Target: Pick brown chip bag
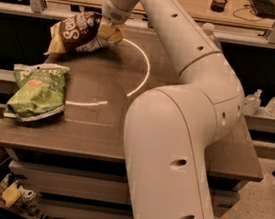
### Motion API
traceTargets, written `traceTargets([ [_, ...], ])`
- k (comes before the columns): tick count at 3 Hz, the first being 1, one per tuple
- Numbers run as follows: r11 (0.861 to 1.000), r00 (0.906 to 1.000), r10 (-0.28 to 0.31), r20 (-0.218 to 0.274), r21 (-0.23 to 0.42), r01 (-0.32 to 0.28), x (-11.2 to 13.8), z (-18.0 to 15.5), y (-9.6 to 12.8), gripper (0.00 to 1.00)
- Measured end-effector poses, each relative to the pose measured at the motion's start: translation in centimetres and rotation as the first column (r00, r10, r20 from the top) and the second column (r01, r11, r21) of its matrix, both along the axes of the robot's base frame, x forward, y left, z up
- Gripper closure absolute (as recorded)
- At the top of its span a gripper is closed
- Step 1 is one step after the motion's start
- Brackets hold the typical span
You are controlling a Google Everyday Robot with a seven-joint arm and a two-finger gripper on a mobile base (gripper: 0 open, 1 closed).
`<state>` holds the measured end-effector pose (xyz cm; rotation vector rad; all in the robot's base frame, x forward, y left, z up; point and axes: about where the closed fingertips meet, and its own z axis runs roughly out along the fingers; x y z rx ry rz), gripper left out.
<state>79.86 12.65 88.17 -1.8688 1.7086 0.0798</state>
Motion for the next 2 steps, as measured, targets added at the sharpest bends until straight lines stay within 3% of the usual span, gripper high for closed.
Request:
traceTargets([
  [2,1.000,0.9951,-0.008,0.098,-0.015,0.010,-1.1,6.3,-0.3,1.00],
])
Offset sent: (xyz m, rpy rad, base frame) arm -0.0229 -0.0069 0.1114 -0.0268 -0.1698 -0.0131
